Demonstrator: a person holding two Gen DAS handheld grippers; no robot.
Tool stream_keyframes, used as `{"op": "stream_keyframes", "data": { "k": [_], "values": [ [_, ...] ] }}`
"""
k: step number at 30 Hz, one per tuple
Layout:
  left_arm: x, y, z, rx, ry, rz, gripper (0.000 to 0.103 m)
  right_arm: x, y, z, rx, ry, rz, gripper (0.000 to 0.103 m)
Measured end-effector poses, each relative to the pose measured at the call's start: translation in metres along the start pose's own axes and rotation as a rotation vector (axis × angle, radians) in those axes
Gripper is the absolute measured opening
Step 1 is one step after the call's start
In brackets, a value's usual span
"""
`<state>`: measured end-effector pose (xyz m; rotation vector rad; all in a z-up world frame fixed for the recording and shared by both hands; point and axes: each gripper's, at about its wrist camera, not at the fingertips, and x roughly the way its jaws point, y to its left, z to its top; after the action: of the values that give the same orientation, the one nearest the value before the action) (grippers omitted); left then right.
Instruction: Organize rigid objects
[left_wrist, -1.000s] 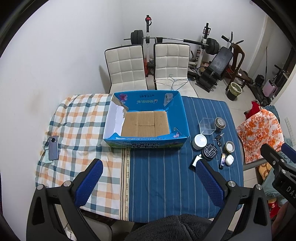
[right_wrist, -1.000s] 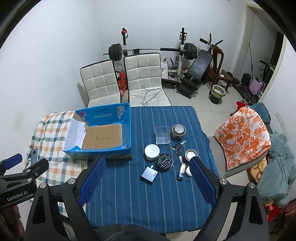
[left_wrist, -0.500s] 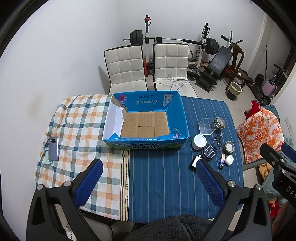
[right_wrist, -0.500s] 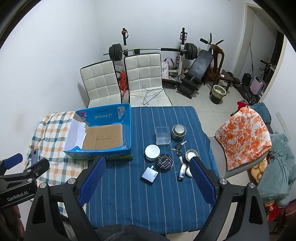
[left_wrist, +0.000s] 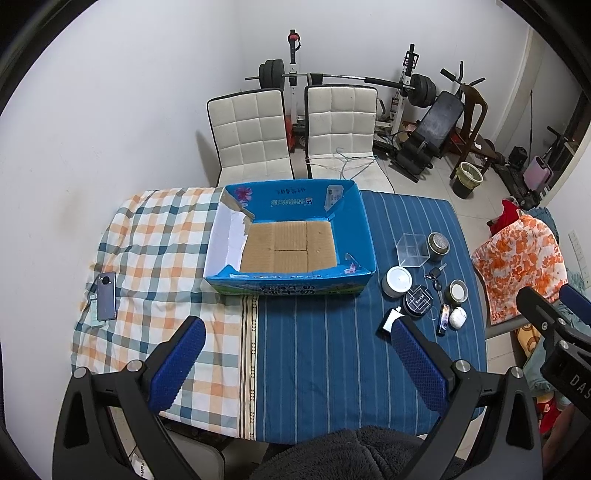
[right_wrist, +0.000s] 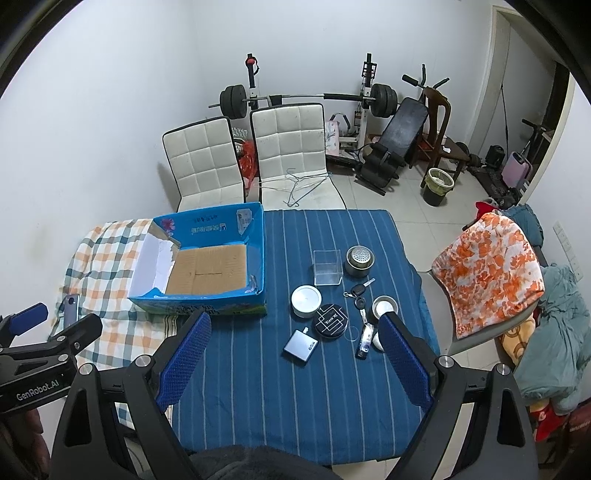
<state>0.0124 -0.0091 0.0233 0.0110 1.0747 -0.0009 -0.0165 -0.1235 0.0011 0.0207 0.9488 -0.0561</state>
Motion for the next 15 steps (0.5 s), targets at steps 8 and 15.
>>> {"op": "stream_keyframes", "data": {
  "k": [8, 15],
  "values": [
    [-0.001, -0.003, 0.006, 0.001, 0.001, -0.002, 0.103, 0.007, -0.004, 0.000, 0.005, 0.018, 0.009, 0.094],
    [0.014, -0.025, 0.030, 0.030, -0.005, -0.045, 0.103, 0.055, -0.054, 0.012, 0.112, 0.104, -0.019, 0.094]
  ]
}}
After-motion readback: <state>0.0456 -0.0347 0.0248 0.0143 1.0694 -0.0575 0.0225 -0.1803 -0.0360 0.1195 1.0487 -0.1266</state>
